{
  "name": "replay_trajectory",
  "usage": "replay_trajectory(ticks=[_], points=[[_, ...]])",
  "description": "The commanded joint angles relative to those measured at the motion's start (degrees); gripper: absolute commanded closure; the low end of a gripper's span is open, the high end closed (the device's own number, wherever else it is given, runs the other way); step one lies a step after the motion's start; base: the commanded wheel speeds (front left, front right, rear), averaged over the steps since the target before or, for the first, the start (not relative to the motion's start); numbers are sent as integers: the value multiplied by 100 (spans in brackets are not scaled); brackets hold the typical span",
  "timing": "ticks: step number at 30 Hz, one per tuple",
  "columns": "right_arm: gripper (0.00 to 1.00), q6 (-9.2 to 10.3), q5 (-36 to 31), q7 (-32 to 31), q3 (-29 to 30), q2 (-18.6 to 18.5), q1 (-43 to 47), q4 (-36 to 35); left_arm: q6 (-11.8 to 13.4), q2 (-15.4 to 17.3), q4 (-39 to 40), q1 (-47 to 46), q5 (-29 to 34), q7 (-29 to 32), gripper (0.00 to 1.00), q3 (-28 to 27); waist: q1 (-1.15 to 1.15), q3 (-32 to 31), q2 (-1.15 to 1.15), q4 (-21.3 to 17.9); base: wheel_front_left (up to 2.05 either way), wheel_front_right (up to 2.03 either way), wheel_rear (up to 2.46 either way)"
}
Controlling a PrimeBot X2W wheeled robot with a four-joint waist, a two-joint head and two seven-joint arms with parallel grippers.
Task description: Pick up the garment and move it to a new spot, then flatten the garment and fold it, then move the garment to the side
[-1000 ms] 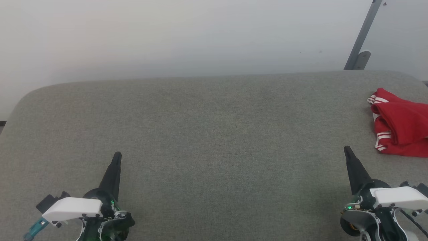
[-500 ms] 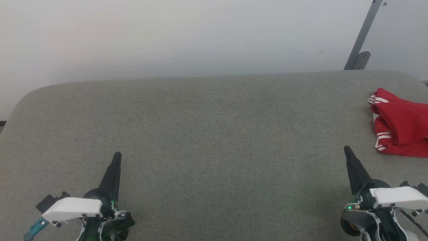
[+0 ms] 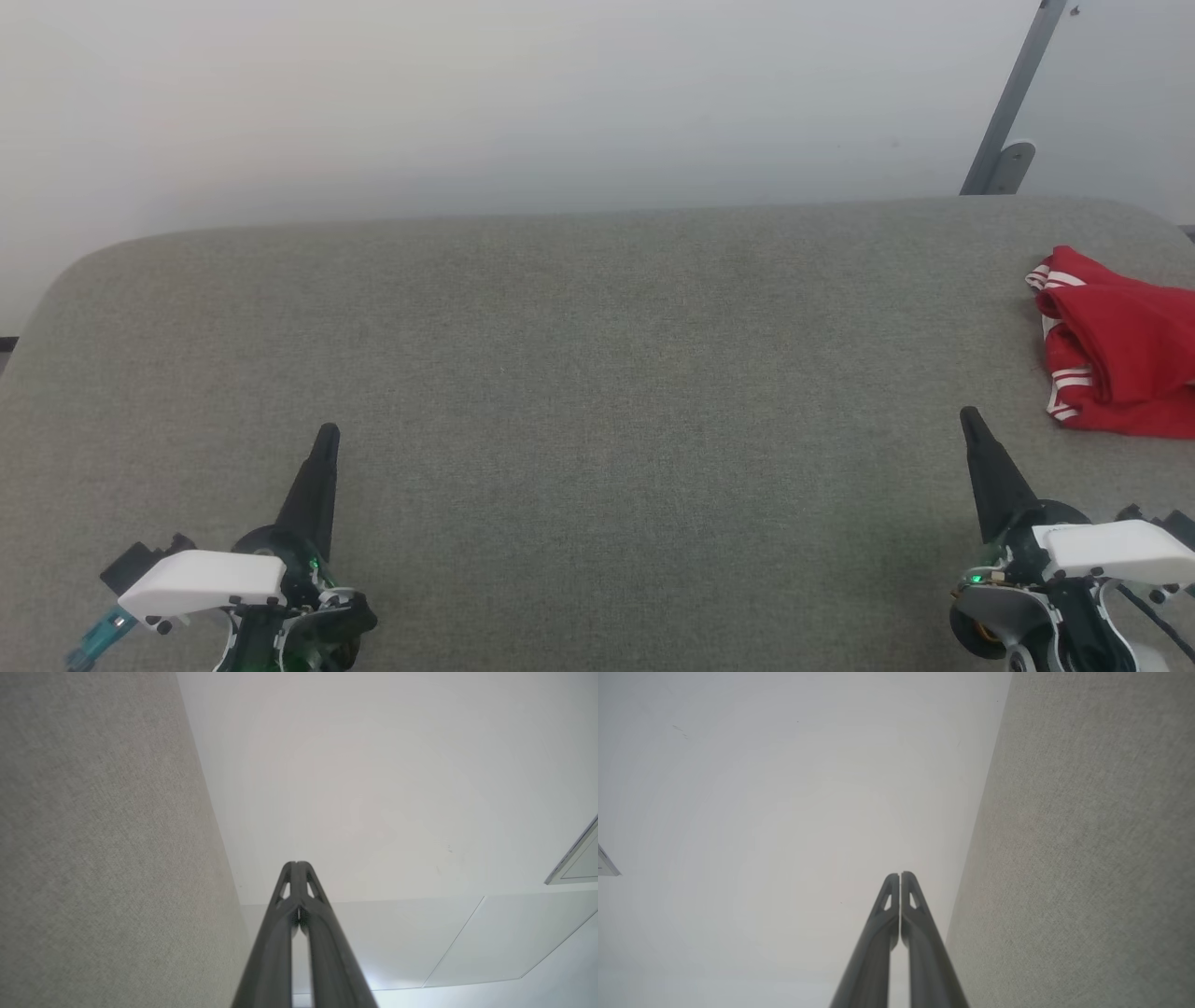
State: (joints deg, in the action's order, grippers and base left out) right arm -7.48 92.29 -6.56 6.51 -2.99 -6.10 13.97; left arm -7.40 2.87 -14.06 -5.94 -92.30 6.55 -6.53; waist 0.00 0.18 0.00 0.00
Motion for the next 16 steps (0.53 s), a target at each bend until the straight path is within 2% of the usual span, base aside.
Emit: replay_trajectory(ticks=[1,16], points=[[100,-2,23,-16,-1,22,-34,16,-16,-17,1,-61,-12,24,100,-18,0,0,0,0,0,0,0],[100,-2,24,-15,0,21,-34,16,-16,-17,1,-61,-12,24,100,-18,0,0,0,0,0,0,0]])
